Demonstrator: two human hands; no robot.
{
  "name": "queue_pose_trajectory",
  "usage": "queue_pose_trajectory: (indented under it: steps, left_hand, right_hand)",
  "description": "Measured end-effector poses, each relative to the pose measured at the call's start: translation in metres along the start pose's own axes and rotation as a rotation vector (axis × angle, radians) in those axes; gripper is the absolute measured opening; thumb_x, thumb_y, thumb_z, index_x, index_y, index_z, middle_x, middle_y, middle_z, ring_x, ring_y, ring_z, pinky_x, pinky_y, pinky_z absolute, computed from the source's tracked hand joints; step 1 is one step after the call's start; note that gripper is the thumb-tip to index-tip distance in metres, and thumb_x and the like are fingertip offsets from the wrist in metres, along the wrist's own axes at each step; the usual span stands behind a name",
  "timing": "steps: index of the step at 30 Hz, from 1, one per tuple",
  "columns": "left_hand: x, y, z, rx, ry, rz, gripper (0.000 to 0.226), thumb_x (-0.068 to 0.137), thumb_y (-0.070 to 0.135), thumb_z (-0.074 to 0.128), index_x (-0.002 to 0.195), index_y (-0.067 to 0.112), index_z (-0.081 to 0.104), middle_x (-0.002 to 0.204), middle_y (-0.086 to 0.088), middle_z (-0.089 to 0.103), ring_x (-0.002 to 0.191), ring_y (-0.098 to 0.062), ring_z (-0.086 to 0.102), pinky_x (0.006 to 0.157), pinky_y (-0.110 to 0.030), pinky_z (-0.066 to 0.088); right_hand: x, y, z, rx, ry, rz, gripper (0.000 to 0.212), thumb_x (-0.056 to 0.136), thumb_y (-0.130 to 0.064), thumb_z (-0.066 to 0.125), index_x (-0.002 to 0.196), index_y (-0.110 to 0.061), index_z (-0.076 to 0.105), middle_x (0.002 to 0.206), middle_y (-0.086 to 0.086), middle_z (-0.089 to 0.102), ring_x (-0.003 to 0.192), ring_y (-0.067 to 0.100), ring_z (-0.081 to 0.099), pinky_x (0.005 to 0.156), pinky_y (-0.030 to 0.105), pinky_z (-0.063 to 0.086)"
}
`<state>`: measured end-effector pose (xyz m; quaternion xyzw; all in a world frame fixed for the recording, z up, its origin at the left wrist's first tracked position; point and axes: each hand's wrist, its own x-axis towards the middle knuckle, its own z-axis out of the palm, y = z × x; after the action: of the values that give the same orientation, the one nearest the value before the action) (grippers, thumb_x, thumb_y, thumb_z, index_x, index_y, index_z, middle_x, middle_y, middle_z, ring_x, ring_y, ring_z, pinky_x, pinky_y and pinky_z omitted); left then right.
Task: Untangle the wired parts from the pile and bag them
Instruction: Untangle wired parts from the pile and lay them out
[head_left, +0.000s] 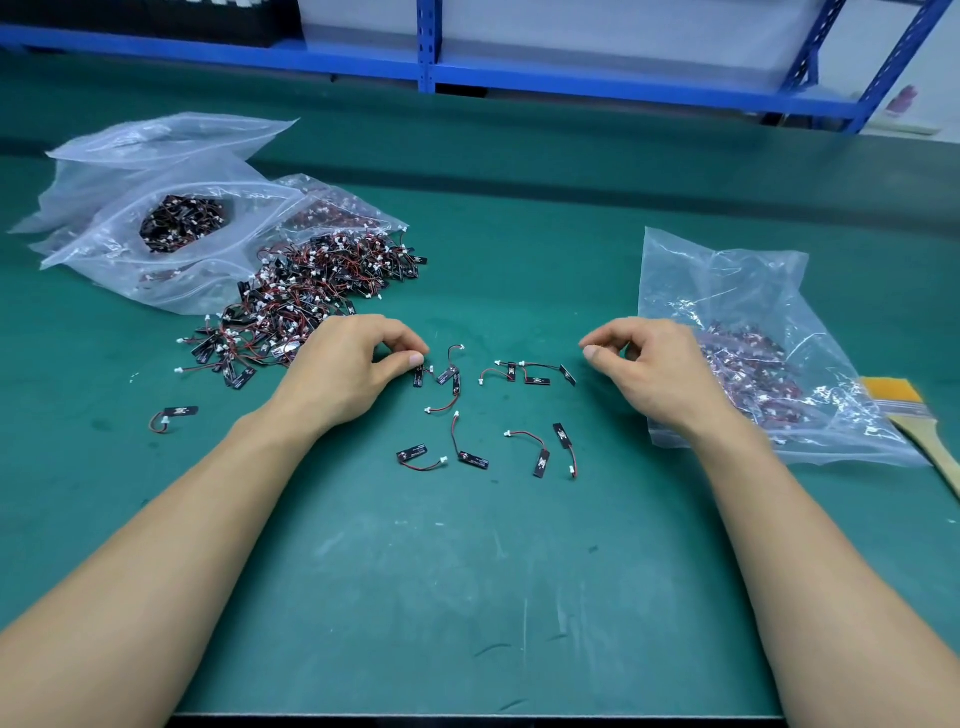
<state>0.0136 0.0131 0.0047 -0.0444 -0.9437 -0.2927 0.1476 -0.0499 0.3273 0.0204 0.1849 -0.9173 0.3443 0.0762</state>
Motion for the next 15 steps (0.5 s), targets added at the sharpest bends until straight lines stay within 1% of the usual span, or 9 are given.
queue_pose_trajectory:
  steps: [1,2,4,7,8,9,12,13,15]
  left_hand:
    - [0.000,0.000,0.000,-0.008,0.016,-0.008,0.006,0.090,0.028,0.072,0.094,0.031,0.076,0.070,0.029,0.061,0.063,0.010,0.050,0.061,-0.024,0.036]
    - [0.000,0.001,0.001,-0.010,0.033,-0.011,0.007,0.091,0.027,0.071,0.094,0.030,0.076,0.066,0.034,0.059,0.062,0.011,0.049,0.060,-0.022,0.035]
    - [-0.001,0.003,0.001,-0.010,0.062,-0.008,0.008,0.092,0.025,0.070,0.096,0.027,0.076,0.063,0.043,0.053,0.062,0.014,0.048,0.060,-0.020,0.033]
    - [-0.002,0.005,0.001,-0.022,0.080,-0.017,0.008,0.092,0.024,0.070,0.096,0.026,0.076,0.061,0.045,0.050,0.060,0.014,0.048,0.059,-0.020,0.033]
    - [-0.002,0.005,0.001,-0.024,0.083,-0.017,0.008,0.091,0.024,0.070,0.096,0.026,0.076,0.061,0.045,0.050,0.059,0.014,0.047,0.059,-0.020,0.032]
    - [-0.003,0.006,0.001,-0.024,0.085,-0.017,0.007,0.091,0.024,0.070,0.095,0.026,0.076,0.060,0.045,0.050,0.058,0.013,0.047,0.058,-0.020,0.032]
    - [-0.003,0.006,0.000,-0.037,0.092,-0.023,0.007,0.091,0.025,0.070,0.094,0.026,0.076,0.058,0.043,0.050,0.055,0.010,0.047,0.057,-0.020,0.031]
    - [-0.003,0.006,0.000,-0.040,0.095,-0.027,0.006,0.090,0.025,0.070,0.093,0.026,0.076,0.057,0.042,0.050,0.055,0.009,0.047,0.057,-0.021,0.031]
    - [-0.003,0.005,0.000,-0.041,0.101,-0.032,0.006,0.090,0.025,0.071,0.092,0.026,0.076,0.056,0.041,0.050,0.054,0.008,0.047,0.057,-0.021,0.031]
  right_hand:
    - [-0.001,-0.002,0.001,-0.006,-0.018,-0.031,0.009,0.091,-0.023,0.069,0.091,-0.030,0.075,0.068,-0.021,0.062,0.061,-0.009,0.051,0.062,0.009,0.035]
    - [-0.002,-0.003,0.004,-0.019,-0.043,-0.063,0.011,0.091,-0.024,0.069,0.098,-0.030,0.075,0.072,-0.018,0.062,0.063,-0.010,0.050,0.066,0.014,0.035]
    - [-0.003,-0.006,0.009,-0.059,-0.108,-0.097,0.017,0.092,-0.026,0.070,0.108,-0.029,0.075,0.080,-0.015,0.062,0.068,-0.010,0.050,0.072,0.022,0.037]
    - [-0.003,-0.008,0.012,-0.128,-0.156,-0.082,0.016,0.092,-0.026,0.070,0.106,-0.029,0.076,0.088,-0.013,0.065,0.083,0.003,0.055,0.081,0.031,0.045]
    - [-0.004,-0.008,0.012,-0.139,-0.151,-0.066,0.014,0.092,-0.025,0.069,0.103,-0.029,0.076,0.088,-0.012,0.066,0.086,0.009,0.057,0.084,0.033,0.048]
    - [-0.004,-0.008,0.010,-0.145,-0.144,-0.045,0.013,0.091,-0.024,0.069,0.100,-0.030,0.077,0.087,-0.013,0.067,0.085,0.010,0.058,0.084,0.034,0.049]
    - [-0.004,-0.007,0.000,-0.150,-0.122,0.022,0.013,0.087,-0.022,0.072,0.086,-0.034,0.074,0.074,-0.018,0.067,0.070,-0.001,0.056,0.077,0.028,0.051]
    - [-0.003,-0.007,-0.003,-0.137,-0.109,0.041,0.014,0.085,-0.021,0.073,0.081,-0.034,0.072,0.070,-0.018,0.066,0.065,-0.004,0.056,0.072,0.021,0.049]
    - [-0.002,-0.007,-0.011,-0.093,-0.103,0.072,0.015,0.081,-0.019,0.076,0.073,-0.031,0.072,0.064,-0.017,0.066,0.060,-0.007,0.055,0.059,0.007,0.041]
